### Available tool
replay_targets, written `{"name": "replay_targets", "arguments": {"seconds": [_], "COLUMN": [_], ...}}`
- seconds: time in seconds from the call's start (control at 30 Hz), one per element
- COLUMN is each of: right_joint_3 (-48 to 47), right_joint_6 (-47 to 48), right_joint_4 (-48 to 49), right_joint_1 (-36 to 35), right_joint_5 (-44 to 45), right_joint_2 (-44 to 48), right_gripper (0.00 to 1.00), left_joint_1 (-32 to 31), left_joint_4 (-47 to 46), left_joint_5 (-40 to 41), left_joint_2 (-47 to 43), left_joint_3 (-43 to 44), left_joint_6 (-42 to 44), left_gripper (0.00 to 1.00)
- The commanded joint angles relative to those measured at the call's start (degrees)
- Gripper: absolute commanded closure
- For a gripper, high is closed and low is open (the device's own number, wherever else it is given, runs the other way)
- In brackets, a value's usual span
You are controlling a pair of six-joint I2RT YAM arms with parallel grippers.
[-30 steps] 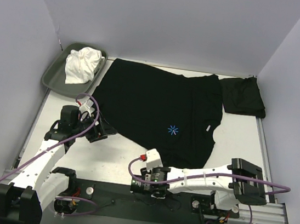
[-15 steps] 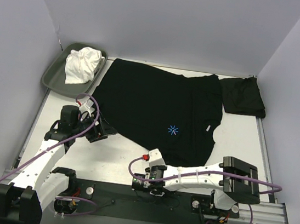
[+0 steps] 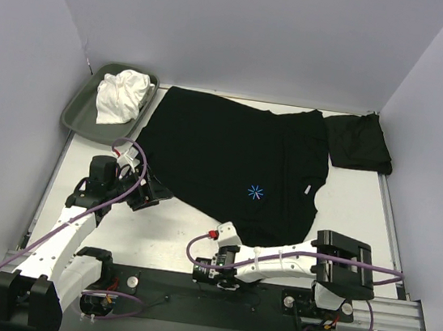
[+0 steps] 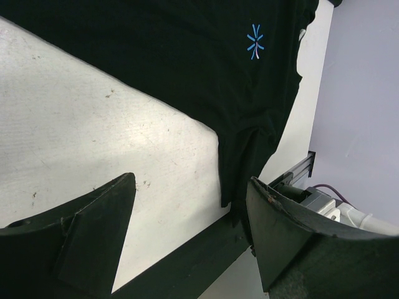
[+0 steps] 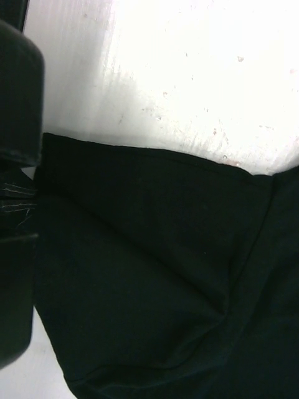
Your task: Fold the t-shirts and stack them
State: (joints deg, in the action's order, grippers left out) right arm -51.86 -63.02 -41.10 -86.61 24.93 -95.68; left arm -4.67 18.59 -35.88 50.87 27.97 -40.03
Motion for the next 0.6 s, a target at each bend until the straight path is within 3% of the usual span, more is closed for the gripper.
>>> {"name": "replay_targets", "arguments": {"seconds": [0.0,0.13,0.37,0.43,0.47,0.53,0.57], "right_joint_3": [2.6,7.1,19.2,20.7,21.4,21.7,21.8], "right_joint_6": [-2.9,-7.8,-17.6,-18.5,-19.6,-23.1,-24.1], "right_joint_4": [-3.5,-4.5,-7.3,-9.8,-11.1,-16.0,-17.4], "right_joint_1": [0.7,1.7,6.9,9.1,9.5,9.7,9.7], "right_joint_5": [2.6,4.9,7.1,6.9,7.1,7.9,8.4], "right_joint_2": [3.5,12.2,41.8,46.4,49.4,51.1,51.6], "right_gripper": [1.00,1.00,1.00,1.00,0.94,0.63,0.25], "left_joint_1": [0.4,0.4,0.3,0.3,0.3,0.3,0.3], "left_joint_4": [-2.2,-2.0,-2.3,-2.5,-2.4,-2.5,-2.5], "left_joint_5": [-1.0,-1.1,-1.4,-1.3,-1.3,-1.4,-1.3], "left_joint_2": [0.0,0.1,0.2,0.2,0.3,0.4,0.4], "left_joint_3": [0.1,0.2,-0.1,0.0,0.0,0.0,0.0], "left_joint_6": [0.6,0.8,0.7,0.7,0.7,0.7,0.7], "left_gripper": [0.19,0.19,0.19,0.19,0.19,0.19,0.19]}}
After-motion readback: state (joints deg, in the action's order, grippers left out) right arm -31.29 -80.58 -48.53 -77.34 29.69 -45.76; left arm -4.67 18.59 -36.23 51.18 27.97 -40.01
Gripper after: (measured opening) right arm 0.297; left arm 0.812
